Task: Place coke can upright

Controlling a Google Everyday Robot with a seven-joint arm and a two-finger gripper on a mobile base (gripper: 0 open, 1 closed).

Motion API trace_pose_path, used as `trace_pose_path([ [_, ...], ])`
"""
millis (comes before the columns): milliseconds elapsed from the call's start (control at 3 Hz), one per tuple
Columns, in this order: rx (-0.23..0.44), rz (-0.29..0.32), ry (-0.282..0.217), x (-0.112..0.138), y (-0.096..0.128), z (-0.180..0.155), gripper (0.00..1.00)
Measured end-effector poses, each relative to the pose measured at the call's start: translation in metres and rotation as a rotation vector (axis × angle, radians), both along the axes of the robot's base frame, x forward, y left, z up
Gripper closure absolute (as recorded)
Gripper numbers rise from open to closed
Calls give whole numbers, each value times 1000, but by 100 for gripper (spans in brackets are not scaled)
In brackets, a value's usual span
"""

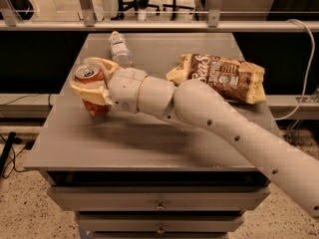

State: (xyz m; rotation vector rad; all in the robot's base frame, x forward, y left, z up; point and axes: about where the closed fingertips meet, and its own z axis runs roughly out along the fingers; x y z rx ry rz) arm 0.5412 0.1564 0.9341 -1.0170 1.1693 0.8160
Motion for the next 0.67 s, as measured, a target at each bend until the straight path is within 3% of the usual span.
trace_pose_path([
  [333, 17, 7, 18, 1, -2, -10, 60],
  [667, 13, -9, 48, 2, -7, -25, 29],
])
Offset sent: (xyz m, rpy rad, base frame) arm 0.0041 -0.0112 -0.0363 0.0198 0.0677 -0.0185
